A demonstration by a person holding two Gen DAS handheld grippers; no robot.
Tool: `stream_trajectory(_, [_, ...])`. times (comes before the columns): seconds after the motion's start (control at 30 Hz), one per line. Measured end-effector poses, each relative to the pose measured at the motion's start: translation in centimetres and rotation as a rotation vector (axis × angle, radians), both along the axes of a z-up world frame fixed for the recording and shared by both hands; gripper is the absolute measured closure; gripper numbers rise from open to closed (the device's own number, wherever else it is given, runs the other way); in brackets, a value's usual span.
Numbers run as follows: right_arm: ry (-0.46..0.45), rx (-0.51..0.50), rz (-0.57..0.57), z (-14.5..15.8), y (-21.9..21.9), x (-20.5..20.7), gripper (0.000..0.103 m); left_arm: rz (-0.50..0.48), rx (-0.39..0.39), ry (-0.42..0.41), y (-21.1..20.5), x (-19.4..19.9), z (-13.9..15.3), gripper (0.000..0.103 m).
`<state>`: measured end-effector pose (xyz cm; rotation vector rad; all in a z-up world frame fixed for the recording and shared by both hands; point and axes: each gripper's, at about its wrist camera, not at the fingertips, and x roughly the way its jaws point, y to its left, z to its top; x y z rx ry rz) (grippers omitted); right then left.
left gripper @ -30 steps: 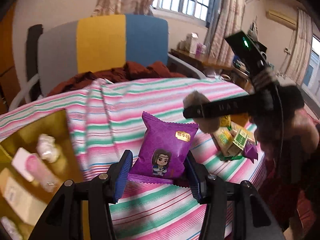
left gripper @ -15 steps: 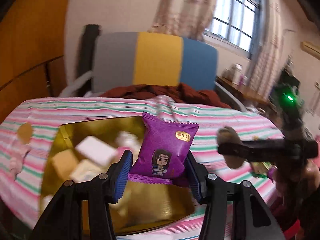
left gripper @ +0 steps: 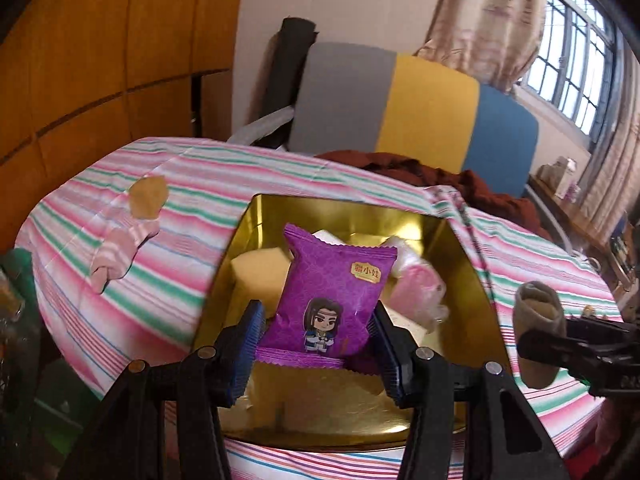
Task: Organize objects
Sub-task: 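Carry the purple bag and beige roll over the gold tray and release both, then move both open tools from the tray back to the remaining snacks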
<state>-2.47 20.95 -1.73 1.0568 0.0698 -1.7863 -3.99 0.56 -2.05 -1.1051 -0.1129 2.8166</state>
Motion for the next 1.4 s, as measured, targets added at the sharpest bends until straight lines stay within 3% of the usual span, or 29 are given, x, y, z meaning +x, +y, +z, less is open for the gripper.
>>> stream_trajectory(0.13, [-0.002, 0.013, 0.016, -0.4, -1.0, 0.6, 0.039, 0.006, -0.009, -0.028, -0.1, -0.3, -0.9, 0.049])
stream_trajectory(0.3, [-0.010, 0.032, 0.030, -1.1, -2.3, 1.3, 0.037, 0.025, -0.012, -0.058, -0.2, -0.5, -1.6, 0.037])
stream_trajectory(0.37, [-0.012, 0.035, 0.037, -1.4, -2.8, 1.6, 0.029, 0.037, -0.021, -0.064, -0.3, -0.5, -1.7, 0.033])
stream_trajectory(0.4, [-0.010, 0.034, 0.036, -1.4, -3.0, 1.7, 0.017, 0.039, -0.013, -0.067, -0.4, -0.6, -1.6, 0.033])
stream_trajectory(0.43, [-0.006, 0.033, 0.032, -1.5, -3.2, 1.8, 0.014, 0.041, -0.007, -0.066, -0.6, -0.5, -1.5, 0.033])
stream_trajectory(0.8, [0.026, 0.034, -0.023, -1.4, -2.6, 2.5, 0.012, 0.038, -0.035, -0.002, 0.4, 1.0, 0.4, 0.033])
stream_trajectory(1.07, [0.116, 0.040, -0.067, -0.4, -2.3, 3.6, 0.010, 0.016, -0.028, -0.010, 1.0, 1.7, 0.3, 0.033])
stream_trajectory(1.4, [0.135, 0.039, -0.101, -0.2, -1.6, 3.5, 0.007, 0.015, -0.019, -0.010, 0.9, 2.0, 0.3, 0.033])
